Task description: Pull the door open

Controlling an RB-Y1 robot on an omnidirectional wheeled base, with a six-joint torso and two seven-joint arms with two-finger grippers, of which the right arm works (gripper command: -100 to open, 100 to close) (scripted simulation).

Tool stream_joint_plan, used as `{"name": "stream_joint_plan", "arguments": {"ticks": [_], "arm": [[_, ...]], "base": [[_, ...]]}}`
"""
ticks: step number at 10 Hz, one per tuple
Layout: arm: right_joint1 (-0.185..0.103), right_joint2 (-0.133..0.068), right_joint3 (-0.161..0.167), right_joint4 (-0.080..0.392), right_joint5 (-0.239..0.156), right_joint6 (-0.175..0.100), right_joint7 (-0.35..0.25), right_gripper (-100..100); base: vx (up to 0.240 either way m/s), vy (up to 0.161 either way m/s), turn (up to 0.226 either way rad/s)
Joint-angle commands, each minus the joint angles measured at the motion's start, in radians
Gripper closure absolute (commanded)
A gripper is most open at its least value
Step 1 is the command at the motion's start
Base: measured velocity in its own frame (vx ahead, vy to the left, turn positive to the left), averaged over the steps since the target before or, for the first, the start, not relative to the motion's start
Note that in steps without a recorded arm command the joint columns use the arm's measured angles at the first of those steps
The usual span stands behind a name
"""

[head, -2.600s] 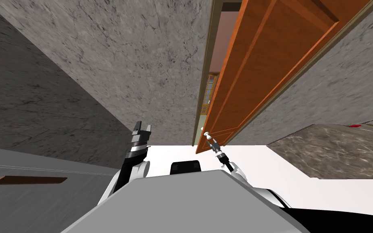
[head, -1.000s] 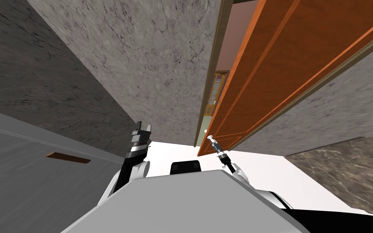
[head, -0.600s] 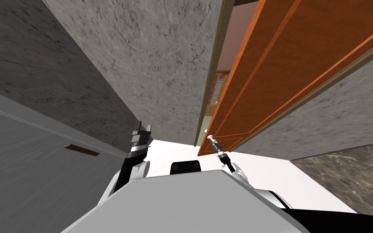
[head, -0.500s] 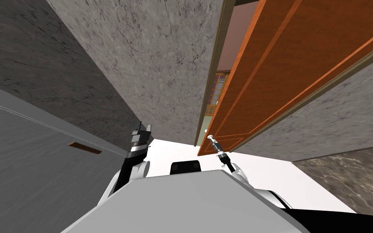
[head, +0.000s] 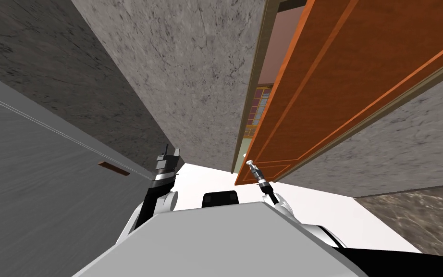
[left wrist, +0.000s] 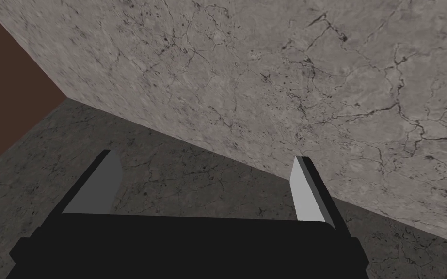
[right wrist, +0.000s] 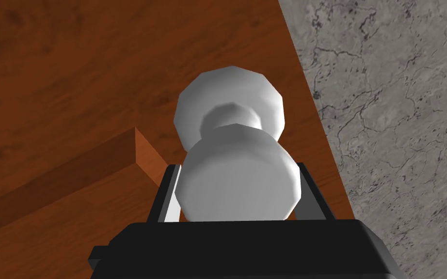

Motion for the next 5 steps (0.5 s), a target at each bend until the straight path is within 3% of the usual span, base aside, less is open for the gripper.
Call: {"name": "stream_joint_plan", "arguments": {"ticks": [1, 5], "arm": [[-0.001, 0.003, 0.007, -0.002, -0.02, 0.005, -0.05, 100], [-0.003, 0.005, 0.015, -0.005, -0.048, 0.012, -0.139, 100]], "base": [[-0.06, -0.036, 0.116], [-0.043, -0.029, 0.065]]}}
